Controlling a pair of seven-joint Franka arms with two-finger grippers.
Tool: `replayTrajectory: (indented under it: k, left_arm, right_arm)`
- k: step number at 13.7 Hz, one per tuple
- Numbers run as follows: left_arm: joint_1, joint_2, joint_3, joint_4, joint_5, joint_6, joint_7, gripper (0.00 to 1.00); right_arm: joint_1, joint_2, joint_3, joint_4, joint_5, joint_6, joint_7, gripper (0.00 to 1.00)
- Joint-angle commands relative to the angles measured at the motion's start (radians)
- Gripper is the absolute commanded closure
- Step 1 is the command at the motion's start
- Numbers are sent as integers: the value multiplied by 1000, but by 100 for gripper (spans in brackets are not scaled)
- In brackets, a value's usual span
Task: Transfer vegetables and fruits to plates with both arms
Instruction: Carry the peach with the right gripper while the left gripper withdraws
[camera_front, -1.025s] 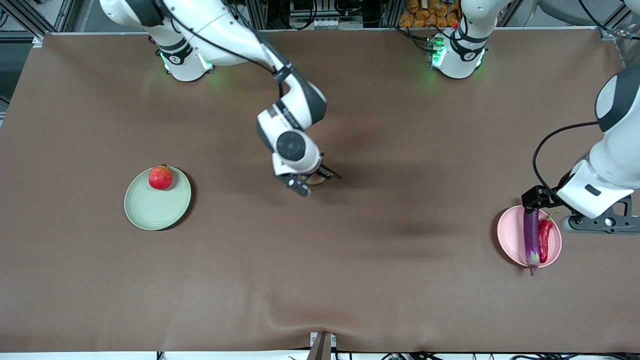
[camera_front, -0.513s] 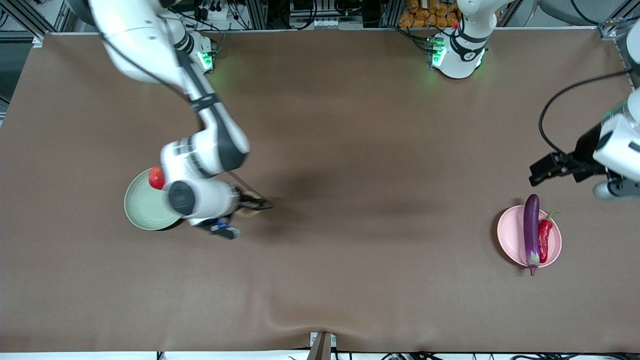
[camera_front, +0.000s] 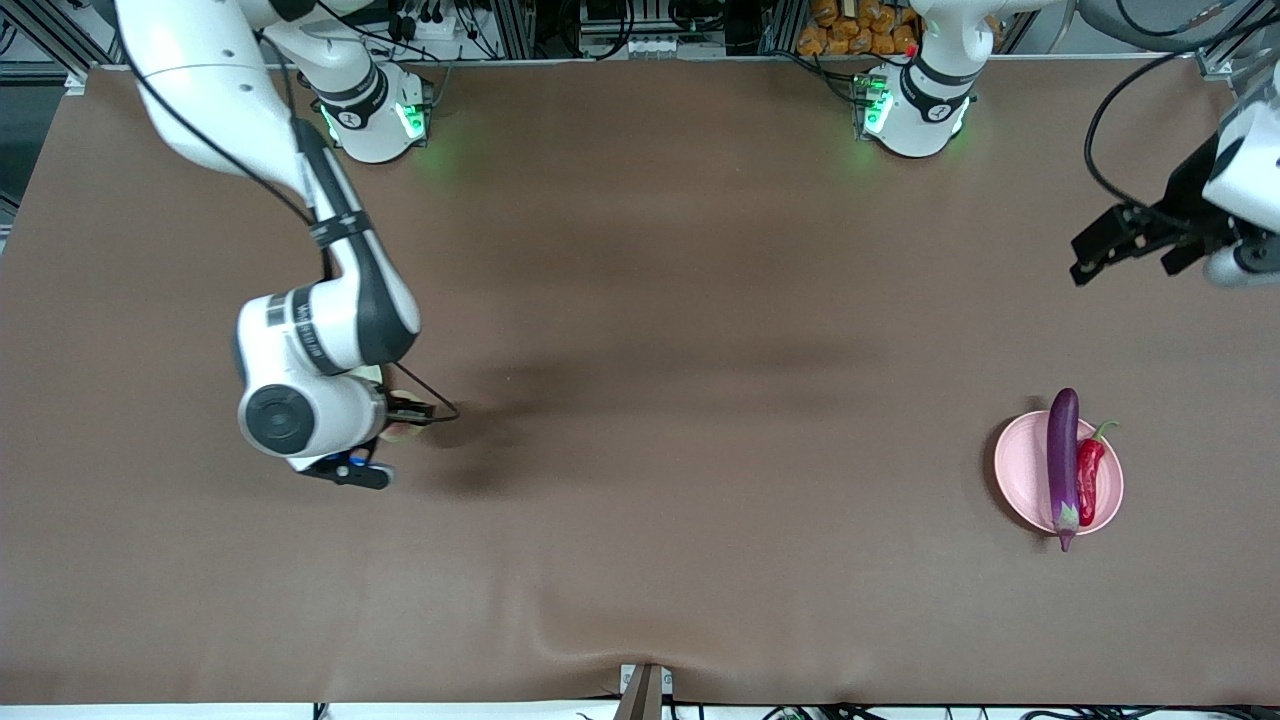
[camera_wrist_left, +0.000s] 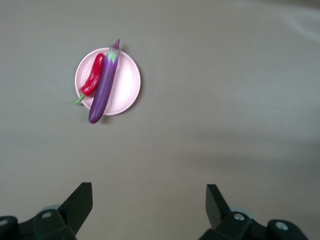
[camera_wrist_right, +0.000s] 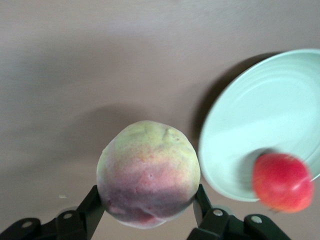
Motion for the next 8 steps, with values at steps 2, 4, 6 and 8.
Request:
replayTrajectory:
  k: [2,4,6,8]
  left_arm:
    - [-46,-74,35,-57,-9,-57,23,0]
    - [-74,-107,58,-83,-6,-75,25,0]
    - [-75,-102,59,-69,-3,-120,45,0]
    - [-66,-90,58,-59,-3,-121,87,0]
  right_arm:
    - [-140,-53,24,-85,-17,15,-203,100]
    - [-193,-52,25,-115,-11,56,-308,100]
    - [-223,-52,25,-189,-6,152,-345,100]
    - [-245,-46,28,-214,15,188,-368,100]
